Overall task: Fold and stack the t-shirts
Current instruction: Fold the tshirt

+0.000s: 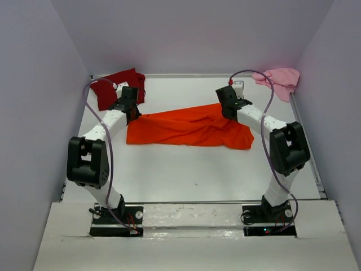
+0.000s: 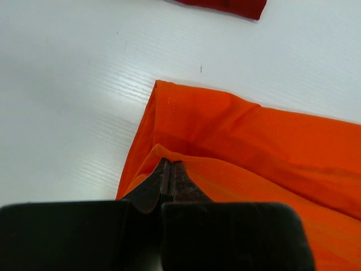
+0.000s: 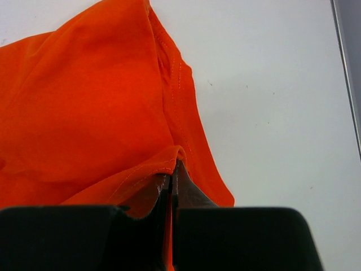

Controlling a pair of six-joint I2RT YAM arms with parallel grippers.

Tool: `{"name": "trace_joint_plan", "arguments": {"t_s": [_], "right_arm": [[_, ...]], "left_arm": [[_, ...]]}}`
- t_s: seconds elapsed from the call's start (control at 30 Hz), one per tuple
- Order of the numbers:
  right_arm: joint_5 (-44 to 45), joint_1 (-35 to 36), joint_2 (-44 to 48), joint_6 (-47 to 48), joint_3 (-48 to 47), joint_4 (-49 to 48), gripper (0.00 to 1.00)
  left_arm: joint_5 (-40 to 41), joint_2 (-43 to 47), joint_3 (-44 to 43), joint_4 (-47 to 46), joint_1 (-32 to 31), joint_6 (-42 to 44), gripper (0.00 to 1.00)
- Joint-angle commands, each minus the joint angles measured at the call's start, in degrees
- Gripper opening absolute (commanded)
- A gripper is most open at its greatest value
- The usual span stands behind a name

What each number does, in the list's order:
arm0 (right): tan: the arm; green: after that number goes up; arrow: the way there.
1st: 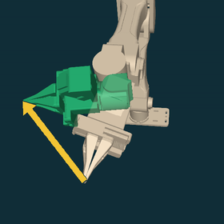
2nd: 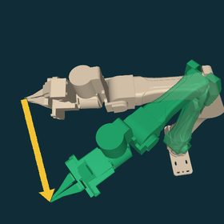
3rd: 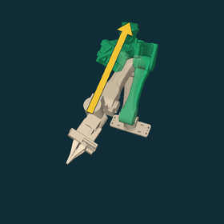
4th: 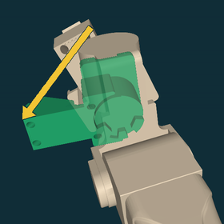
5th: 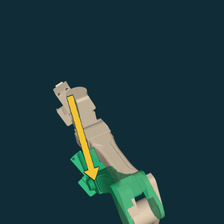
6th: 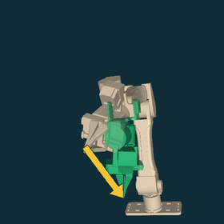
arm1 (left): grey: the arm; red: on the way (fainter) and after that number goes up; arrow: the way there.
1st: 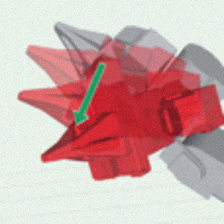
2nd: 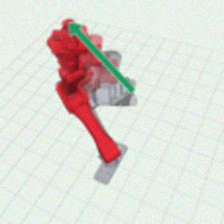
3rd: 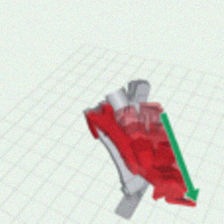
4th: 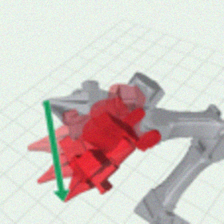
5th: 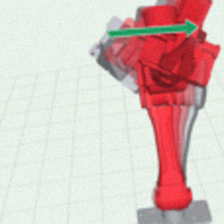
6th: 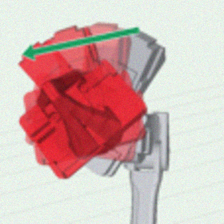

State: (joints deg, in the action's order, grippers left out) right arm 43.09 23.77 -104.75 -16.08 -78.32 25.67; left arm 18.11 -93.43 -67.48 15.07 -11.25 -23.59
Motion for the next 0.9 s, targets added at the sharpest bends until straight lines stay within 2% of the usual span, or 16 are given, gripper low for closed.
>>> {"name": "trace_joint_plan", "arguments": {"t_s": [0.0, 0.23, 0.27, 0.37, 0.47, 0.67, 0.87], "right_arm": [[1.12, -1.36, -2.12, 1.13, -3.93, -3.26, 0.0], [0.77, -2.59, -8.0, 1.92, -7.27, -3.52, 0.0], [0.68, -2.59, -8.62, 2.27, -7.63, -3.52, 0.0], [-0.28, -3.2, -10.12, 2.98, -8.77, -3.43, 0.2], [-2.82, -3.2, -9.43, 4.9, -9.13, -3.26, 0.33], [-5.9, -3.2, -2.57, 6.93, -6.76, -2.91, 0.55], [-14.15, -0.49, 4.29, 4.84, -3.86, 1.03, 0.56]], "left_arm": [[1.67, -2.98, -4.84, -2.15, 0.79, 0.65, 0.0], [0.89, -10.01, -8.72, -2.68, 1.84, 1.71, 0.02], [-0.17, -10.8, -8.89, -3.37, 2.62, 1.71, 0.22], [-3.43, -10.9, -8.63, -4.87, 3.77, 1.01, 0.52], [-4.48, -8.36, -6.96, -6.97, 4.48, 0.48, 0.66], [-6.76, 2.08, -4.15, -8.56, 3.87, 0.12, 0.7], [-7.12, 13.77, -0.11, -10.93, -2.19, 1.27, 0.71]]}}
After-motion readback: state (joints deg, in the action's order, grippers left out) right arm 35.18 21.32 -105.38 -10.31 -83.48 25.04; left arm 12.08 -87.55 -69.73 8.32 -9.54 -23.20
